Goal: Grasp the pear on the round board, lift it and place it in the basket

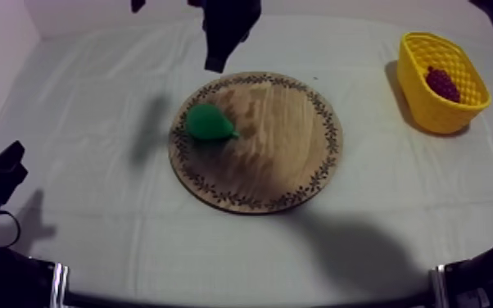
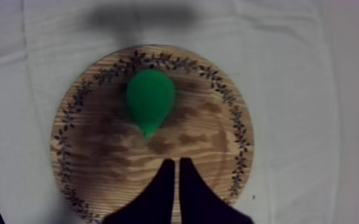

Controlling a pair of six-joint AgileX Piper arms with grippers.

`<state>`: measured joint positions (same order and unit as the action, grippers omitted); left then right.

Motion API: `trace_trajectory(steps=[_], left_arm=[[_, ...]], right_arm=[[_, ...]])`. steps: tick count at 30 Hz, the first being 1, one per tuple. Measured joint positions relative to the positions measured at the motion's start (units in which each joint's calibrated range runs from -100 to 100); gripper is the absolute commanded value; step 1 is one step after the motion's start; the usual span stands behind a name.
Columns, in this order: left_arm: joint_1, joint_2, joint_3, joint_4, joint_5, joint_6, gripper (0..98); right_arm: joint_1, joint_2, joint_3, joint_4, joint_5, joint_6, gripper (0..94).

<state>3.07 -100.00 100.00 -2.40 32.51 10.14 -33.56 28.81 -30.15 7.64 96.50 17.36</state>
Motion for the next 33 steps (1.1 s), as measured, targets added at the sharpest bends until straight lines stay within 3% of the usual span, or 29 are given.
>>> trace_trajectory(steps=[10,12,17,20,26,33], left_arm=[[0.0,0.0,0.0,0.0,0.0,0.0,0.1],[0.0,0.0,0.0,0.0,0.0,0.0,0.1],[0.0,0.0,0.0,0.0,0.0,0.0,0.1],[0.0,0.0,0.0,0.0,0.0,0.0,0.1],[0.0,0.0,0.0,0.0,0.0,0.0,0.1],[0.0,0.0,0.0,0.0,0.0,0.0,0.1]], right_arm=[[-1.0,1.2,-0.8,0.0,1.5,-0.6,3.6],[-1.0,1.7,-0.9,-0.9,1.5,-0.5,11.7],[-1.2,2.6,-0.9,-1.0,1.6,-0.7,43.3],[-1.4,3.0,-1.4,-0.7,1.6,-1.6,55.0],[-1.6,3.4,-1.6,-0.4,1.6,-1.0,66.3],[-1.4,4.4,-3.0,-0.5,1.6,0.9,69.5]])
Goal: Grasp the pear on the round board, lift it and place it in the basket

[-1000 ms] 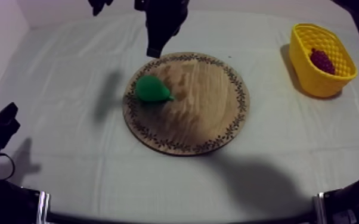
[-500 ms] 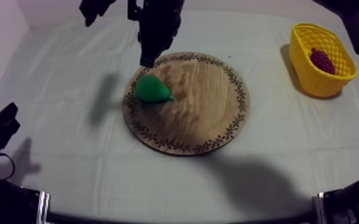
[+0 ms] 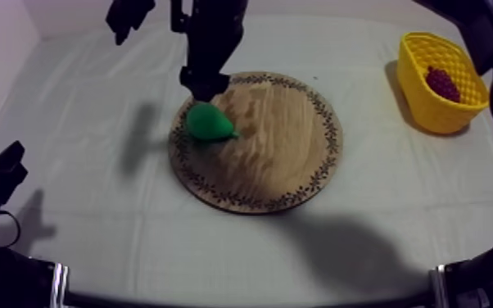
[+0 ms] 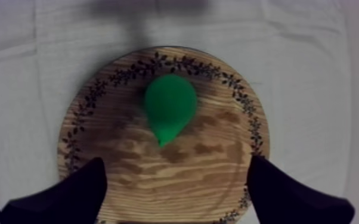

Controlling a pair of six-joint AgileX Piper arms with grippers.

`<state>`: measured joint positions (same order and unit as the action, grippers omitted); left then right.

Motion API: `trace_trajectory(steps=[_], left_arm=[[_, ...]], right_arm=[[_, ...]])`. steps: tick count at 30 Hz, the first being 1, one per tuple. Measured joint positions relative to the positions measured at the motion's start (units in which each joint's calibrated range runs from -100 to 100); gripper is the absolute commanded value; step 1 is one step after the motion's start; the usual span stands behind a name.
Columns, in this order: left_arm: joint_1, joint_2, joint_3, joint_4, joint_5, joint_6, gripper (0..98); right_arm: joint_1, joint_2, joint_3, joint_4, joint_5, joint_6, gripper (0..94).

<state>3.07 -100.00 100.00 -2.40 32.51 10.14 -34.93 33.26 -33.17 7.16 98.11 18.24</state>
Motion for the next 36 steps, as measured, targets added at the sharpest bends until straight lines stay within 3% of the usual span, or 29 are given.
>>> trace_trajectory(steps=[24,36], left_arm=[[0.0,0.0,0.0,0.0,0.0,0.0,0.1],[0.0,0.0,0.0,0.0,0.0,0.0,0.1]], right_arm=[[1.8,14.3,-2.5,-3.1,-3.5,2.7,67.2],[1.8,22.5,-7.7,-3.0,-5.0,3.4,62.8]])
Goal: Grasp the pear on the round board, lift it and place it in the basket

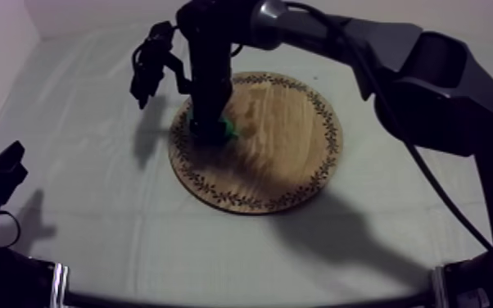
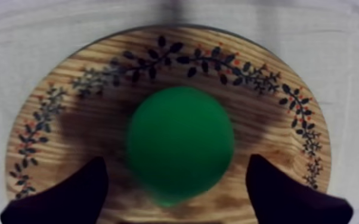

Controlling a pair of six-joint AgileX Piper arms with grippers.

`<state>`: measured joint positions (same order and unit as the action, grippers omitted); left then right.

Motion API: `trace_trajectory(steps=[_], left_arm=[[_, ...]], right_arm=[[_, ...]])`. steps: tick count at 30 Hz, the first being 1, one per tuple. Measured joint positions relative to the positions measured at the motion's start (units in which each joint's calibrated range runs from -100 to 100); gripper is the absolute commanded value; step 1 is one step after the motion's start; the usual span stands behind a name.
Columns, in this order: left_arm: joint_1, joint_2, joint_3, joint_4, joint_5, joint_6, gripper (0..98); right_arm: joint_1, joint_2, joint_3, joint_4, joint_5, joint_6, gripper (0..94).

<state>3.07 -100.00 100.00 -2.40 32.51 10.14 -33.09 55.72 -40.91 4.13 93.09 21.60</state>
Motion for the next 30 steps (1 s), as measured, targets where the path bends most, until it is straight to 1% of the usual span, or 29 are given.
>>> trace_trajectory(steps=[7,13,16,23,30], left_arm=[[0.0,0.0,0.0,0.0,0.0,0.0,0.1],[0.0,0.0,0.0,0.0,0.0,0.0,0.1],[0.0,0.0,0.0,0.0,0.0,0.0,0.1],[0.0,0.0,0.0,0.0,0.0,0.0,0.1],[0.0,0.0,0.0,0.0,0.0,0.0,0.1]], right_arm=[[-0.1,2.5,-0.9,0.2,-1.3,0.9,55.8],[-0.6,2.8,-0.7,-0.5,-1.5,1.9,44.4],[-0.9,2.8,-0.6,-0.7,-1.6,2.1,40.8],[-0.7,0.8,0.0,-0.5,-3.0,1.9,39.1],[1.7,-6.3,2.8,2.7,-7.7,1.1,40.3]])
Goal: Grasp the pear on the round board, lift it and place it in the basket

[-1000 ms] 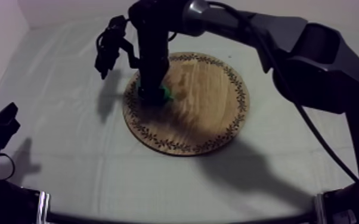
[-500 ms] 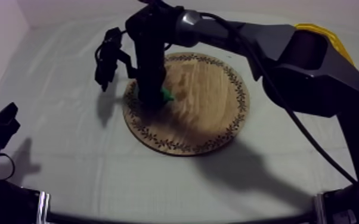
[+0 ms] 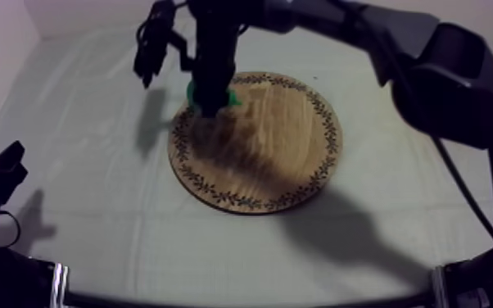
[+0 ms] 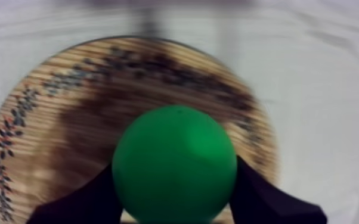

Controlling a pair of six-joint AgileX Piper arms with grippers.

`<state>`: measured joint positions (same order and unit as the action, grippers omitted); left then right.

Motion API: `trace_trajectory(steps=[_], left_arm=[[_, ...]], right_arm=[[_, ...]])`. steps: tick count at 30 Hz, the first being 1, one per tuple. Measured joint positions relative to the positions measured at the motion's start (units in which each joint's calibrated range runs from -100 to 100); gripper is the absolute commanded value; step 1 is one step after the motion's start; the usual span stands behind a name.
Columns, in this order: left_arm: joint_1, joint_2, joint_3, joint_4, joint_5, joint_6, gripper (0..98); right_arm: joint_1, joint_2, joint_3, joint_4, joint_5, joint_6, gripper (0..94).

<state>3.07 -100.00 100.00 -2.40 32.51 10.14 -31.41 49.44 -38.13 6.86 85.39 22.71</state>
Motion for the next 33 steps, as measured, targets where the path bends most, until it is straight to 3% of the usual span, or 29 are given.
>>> trace_trajectory(steps=[14,25,33], left_arm=[[0.0,0.0,0.0,0.0,0.0,0.0,0.1],[0.0,0.0,0.0,0.0,0.0,0.0,0.1],[0.0,0.0,0.0,0.0,0.0,0.0,0.1]], right_arm=[[9.4,-19.3,10.7,5.5,-10.5,-3.6,42.0],[18.1,-35.2,24.7,7.4,-14.1,-12.1,42.0],[26.1,-38.8,31.4,8.8,-16.7,-17.0,43.9]])
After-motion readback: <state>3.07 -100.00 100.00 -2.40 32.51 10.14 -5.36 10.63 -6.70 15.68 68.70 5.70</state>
